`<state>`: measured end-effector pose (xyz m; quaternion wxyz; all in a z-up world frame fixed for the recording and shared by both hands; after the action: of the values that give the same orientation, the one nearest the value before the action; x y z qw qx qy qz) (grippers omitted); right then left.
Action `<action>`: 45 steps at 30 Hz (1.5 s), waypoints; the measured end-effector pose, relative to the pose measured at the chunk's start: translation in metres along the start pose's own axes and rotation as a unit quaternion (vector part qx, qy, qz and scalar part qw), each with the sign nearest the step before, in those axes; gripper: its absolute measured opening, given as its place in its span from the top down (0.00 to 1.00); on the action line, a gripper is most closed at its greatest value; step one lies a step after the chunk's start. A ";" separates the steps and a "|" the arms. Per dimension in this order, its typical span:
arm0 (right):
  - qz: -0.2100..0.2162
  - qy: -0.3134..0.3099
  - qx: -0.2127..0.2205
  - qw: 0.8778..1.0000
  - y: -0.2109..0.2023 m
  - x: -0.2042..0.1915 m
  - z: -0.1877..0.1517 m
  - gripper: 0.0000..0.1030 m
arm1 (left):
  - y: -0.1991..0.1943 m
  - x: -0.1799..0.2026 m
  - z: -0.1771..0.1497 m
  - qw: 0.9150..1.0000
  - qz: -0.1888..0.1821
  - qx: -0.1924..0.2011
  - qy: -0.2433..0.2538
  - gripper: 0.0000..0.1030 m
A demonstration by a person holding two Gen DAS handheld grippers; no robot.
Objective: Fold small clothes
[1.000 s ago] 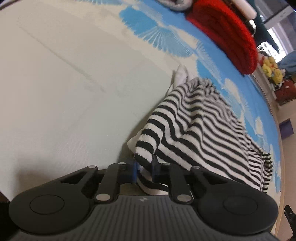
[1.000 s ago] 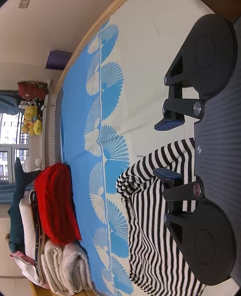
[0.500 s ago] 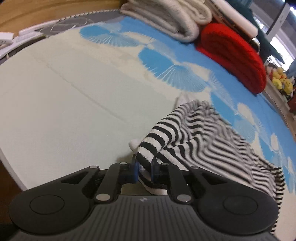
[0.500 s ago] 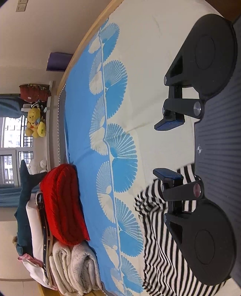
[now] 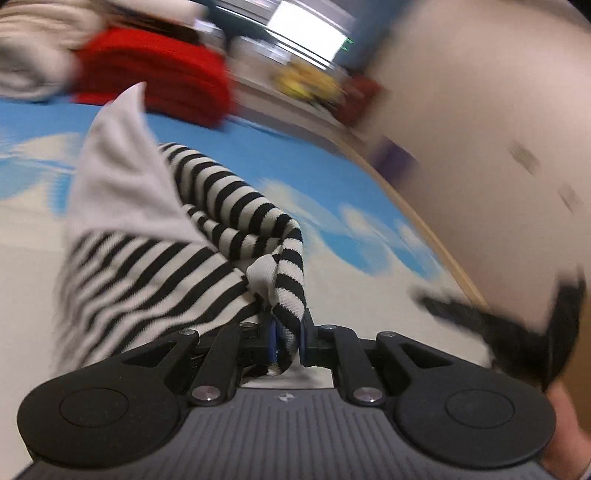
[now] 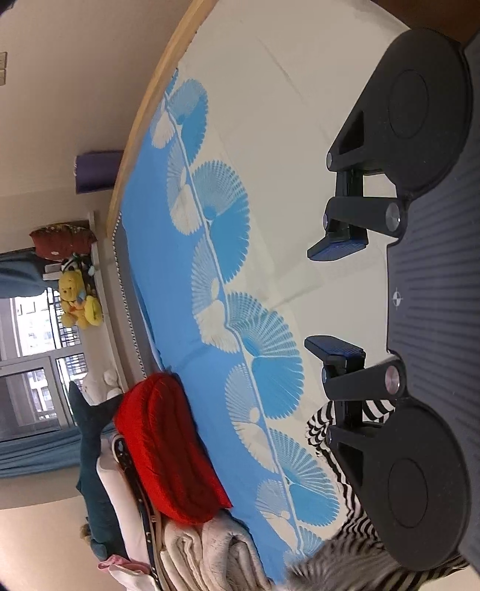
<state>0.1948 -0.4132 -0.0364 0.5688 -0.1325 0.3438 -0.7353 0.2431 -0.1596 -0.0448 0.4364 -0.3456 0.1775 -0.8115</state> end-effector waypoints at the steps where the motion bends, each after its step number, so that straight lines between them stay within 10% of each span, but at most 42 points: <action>1: 0.001 -0.001 0.003 1.000 -0.001 0.002 0.001 0.55 | 0.014 0.017 -0.009 0.999 -0.017 -0.019 0.020 0.89; 5: 0.006 0.009 0.003 1.000 0.001 0.010 0.006 0.55 | 0.066 0.054 -0.057 0.987 -0.056 -0.132 0.067 0.83; 10: 0.049 0.007 -0.023 0.999 0.015 0.003 0.010 0.55 | 0.031 0.007 -0.039 0.992 -0.055 -0.102 0.053 0.66; 17: 0.130 0.060 -0.115 0.983 0.060 -0.017 0.004 0.55 | -0.014 -0.091 -0.007 0.990 0.056 -0.090 0.088 0.64; 22: 0.131 0.059 -0.135 0.980 0.090 -0.037 0.001 0.55 | -0.007 -0.130 -0.017 0.993 0.068 -0.090 0.016 0.51; 26: 0.120 0.109 -0.172 0.972 0.117 -0.039 -0.011 0.55 | -0.002 -0.131 -0.024 0.991 0.044 -0.102 -0.067 0.41; 37: 0.115 0.129 -0.226 0.959 0.144 -0.060 -0.038 0.61 | 0.031 -0.125 -0.055 0.982 0.069 -0.177 0.004 0.20; 39: 0.117 0.135 -0.217 0.960 0.142 -0.060 -0.034 0.89 | 0.031 -0.127 -0.054 0.982 0.066 -0.177 -0.005 0.20; 45: 0.157 0.130 -0.109 0.973 0.113 -0.052 0.002 0.91 | 0.034 -0.119 -0.054 0.983 0.048 -0.177 -0.003 0.18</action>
<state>0.2972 -0.3788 -0.0991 0.6100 -0.0415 0.5091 -0.6058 0.2696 -0.0799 -0.1506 0.4076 -0.4108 0.3333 -0.7443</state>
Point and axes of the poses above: each gripper's, at about its wrist camera, not at the fingertips, and y roughly the way its jaws point, x to its right, z to its top, the point moved 7 cm from there along y, roughly the way its jaws point, and after that the axes turned 2 degrees about z, right-handed, at the moved point
